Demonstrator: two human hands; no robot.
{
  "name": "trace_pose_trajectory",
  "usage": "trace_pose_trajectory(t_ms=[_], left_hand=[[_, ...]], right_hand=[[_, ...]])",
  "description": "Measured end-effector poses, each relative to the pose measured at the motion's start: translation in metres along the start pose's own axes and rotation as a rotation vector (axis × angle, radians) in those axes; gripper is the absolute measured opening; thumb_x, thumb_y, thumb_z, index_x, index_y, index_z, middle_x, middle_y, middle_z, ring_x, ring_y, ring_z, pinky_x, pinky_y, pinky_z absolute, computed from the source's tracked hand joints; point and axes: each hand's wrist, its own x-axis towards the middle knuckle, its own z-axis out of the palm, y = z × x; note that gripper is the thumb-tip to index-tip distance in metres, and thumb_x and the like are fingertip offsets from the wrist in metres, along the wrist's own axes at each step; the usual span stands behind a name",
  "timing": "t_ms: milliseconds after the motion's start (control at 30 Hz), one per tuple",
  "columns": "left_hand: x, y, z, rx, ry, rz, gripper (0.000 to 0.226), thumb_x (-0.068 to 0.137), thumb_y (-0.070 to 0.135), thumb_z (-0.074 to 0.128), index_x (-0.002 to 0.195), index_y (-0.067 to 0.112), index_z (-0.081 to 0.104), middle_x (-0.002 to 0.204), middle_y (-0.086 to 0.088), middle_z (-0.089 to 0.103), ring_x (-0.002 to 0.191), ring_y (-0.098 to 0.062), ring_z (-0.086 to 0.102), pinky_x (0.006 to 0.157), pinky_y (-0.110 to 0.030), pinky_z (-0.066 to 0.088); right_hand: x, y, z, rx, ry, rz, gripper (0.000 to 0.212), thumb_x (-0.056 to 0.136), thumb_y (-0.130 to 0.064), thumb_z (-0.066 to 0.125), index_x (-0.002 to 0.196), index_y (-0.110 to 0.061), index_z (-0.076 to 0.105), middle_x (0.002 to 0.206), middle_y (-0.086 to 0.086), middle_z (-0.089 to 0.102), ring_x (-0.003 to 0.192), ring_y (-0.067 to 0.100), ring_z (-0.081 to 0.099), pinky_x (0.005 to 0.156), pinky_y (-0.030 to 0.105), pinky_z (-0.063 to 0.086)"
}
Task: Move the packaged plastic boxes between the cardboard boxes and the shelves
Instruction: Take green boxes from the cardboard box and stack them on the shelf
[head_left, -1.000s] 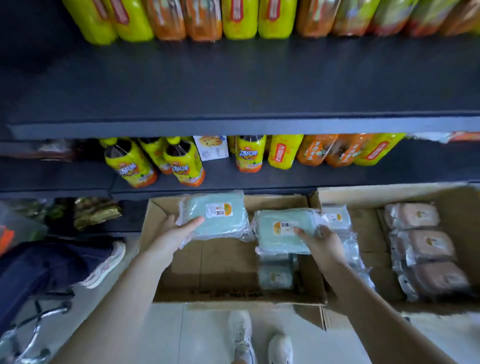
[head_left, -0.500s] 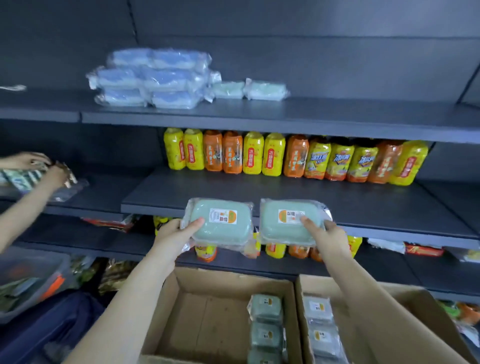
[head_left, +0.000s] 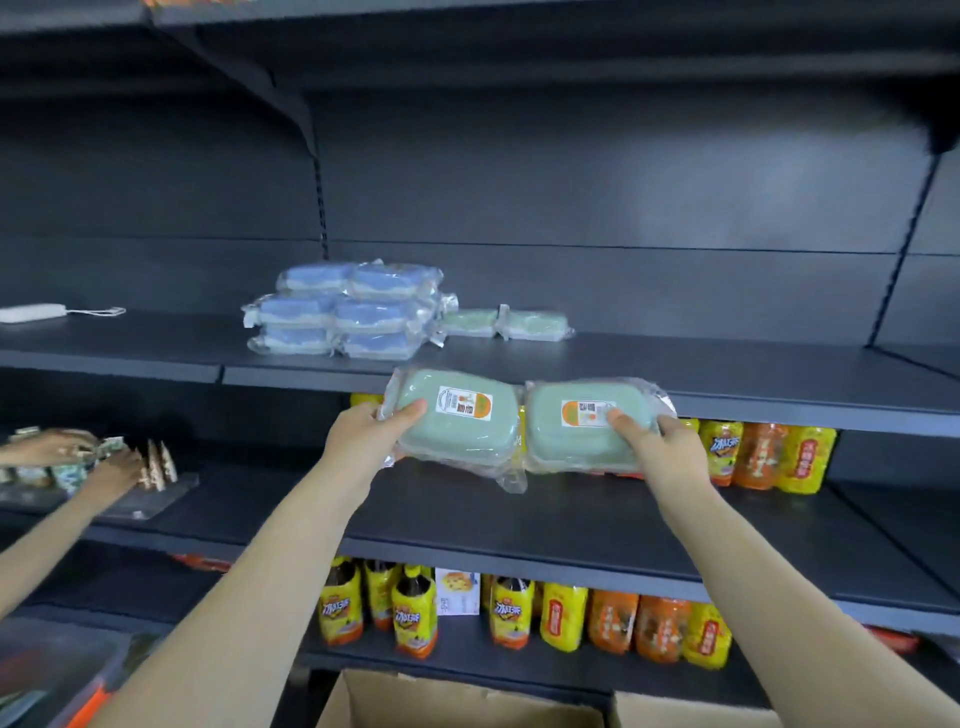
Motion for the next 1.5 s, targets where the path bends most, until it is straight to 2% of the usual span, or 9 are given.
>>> trace_pose_trajectory(t_ms=[367, 533, 633, 733, 867, 1033, 1200, 1300, 1500], left_hand=[[0.158, 0.049, 0.014, 0.11, 0.039, 0.133, 0.03, 0.082, 0.038, 0.069, 0.09, 0.008, 0.065, 0.093, -0.009, 0.067, 0.08, -0.023, 0.062, 0.064, -0.028, 0.047], [0.234, 0.063, 0.039, 0.136, 0.045, 0.188, 0.041, 0.083, 0.037, 0.067, 0.106, 0.004, 0.059, 0.102, -0.009, 0.064, 0.072, -0.016, 0.066, 0.071, -0.035, 0.049], [0.272, 0.07, 0.055, 0.175, 0.074, 0.163, 0.051, 0.086, 0.038, 0.063, 0.116, -0.002, 0.055, 0.113, -0.015, 0.061, 0.099, -0.03, 0.062, 0.079, -0.033, 0.045], [0.307, 0.076, 0.071, 0.239, 0.089, 0.145, 0.049, 0.09, 0.038, 0.058, 0.116, -0.004, 0.055, 0.117, -0.019, 0.061, 0.106, -0.034, 0.058, 0.073, -0.028, 0.038], [0.35, 0.076, 0.093, 0.332, 0.12, 0.144, 0.052, 0.093, 0.037, 0.055, 0.118, -0.009, 0.055, 0.125, -0.023, 0.057, 0.115, -0.035, 0.055, 0.084, -0.033, 0.042], [0.403, 0.073, 0.125, 0.42, 0.163, 0.157, 0.05, 0.093, 0.038, 0.052, 0.115, -0.006, 0.057, 0.118, -0.023, 0.061, 0.11, -0.036, 0.057, 0.086, -0.037, 0.046], [0.433, 0.064, 0.152, 0.593, 0.233, 0.213, 0.053, 0.098, 0.037, 0.041, 0.125, -0.009, 0.047, 0.13, -0.023, 0.051, 0.12, -0.036, 0.049, 0.093, -0.038, 0.04], [0.445, 0.05, 0.161, 0.537, 0.3, 0.202, 0.053, 0.098, 0.036, 0.042, 0.131, -0.005, 0.033, 0.128, -0.025, 0.051, 0.115, -0.039, 0.052, 0.086, -0.04, 0.042], [0.443, 0.03, 0.17, 0.549, 0.293, 0.332, 0.043, 0.1, 0.034, 0.038, 0.137, 0.012, 0.032, 0.127, -0.024, 0.043, 0.11, -0.038, 0.047, 0.076, -0.038, 0.035]], right_hand=[[0.129, -0.037, 0.069, -0.037, 0.109, -0.019, 0.061, 0.08, -0.051, 0.067, 0.111, 0.0, 0.059, 0.106, 0.01, 0.06, 0.096, 0.031, 0.055, 0.075, 0.034, 0.041], [0.189, -0.046, 0.098, -0.052, 0.164, -0.044, 0.047, 0.082, -0.046, 0.067, 0.064, -0.017, 0.035, 0.067, -0.002, 0.036, 0.072, 0.023, 0.039, 0.054, 0.03, 0.028], [0.223, -0.049, 0.111, -0.045, 0.173, -0.042, 0.04, 0.081, -0.047, 0.068, 0.086, -0.009, 0.054, 0.085, 0.003, 0.052, 0.085, 0.025, 0.047, 0.064, 0.031, 0.036], [0.257, -0.05, 0.121, -0.02, 0.202, -0.034, 0.067, 0.081, -0.046, 0.068, 0.13, -0.003, 0.05, 0.126, 0.01, 0.055, 0.111, 0.028, 0.052, 0.086, 0.034, 0.042], [0.3, -0.052, 0.134, -0.03, 0.208, -0.094, 0.064, 0.086, -0.042, 0.065, 0.137, -0.008, 0.046, 0.127, 0.014, 0.054, 0.105, 0.028, 0.05, 0.085, 0.032, 0.037], [0.353, -0.045, 0.158, -0.066, 0.232, -0.071, 0.039, 0.086, -0.046, 0.062, 0.109, -0.016, 0.053, 0.098, 0.009, 0.053, 0.087, 0.024, 0.047, 0.066, 0.028, 0.037], [0.389, -0.031, 0.185, -0.129, 0.234, -0.077, 0.054, 0.085, -0.047, 0.063, 0.118, -0.005, 0.055, 0.091, 0.014, 0.056, 0.083, 0.026, 0.049, 0.07, 0.031, 0.037], [0.402, -0.024, 0.19, -0.179, 0.21, -0.065, 0.04, 0.089, -0.047, 0.058, 0.096, -0.008, 0.052, 0.082, 0.01, 0.05, 0.078, 0.025, 0.045, 0.066, 0.032, 0.035], [0.408, -0.013, 0.195, -0.187, 0.239, -0.026, 0.054, 0.087, -0.051, 0.058, 0.064, -0.007, 0.037, 0.064, 0.006, 0.04, 0.057, 0.021, 0.036, 0.051, 0.033, 0.029]])
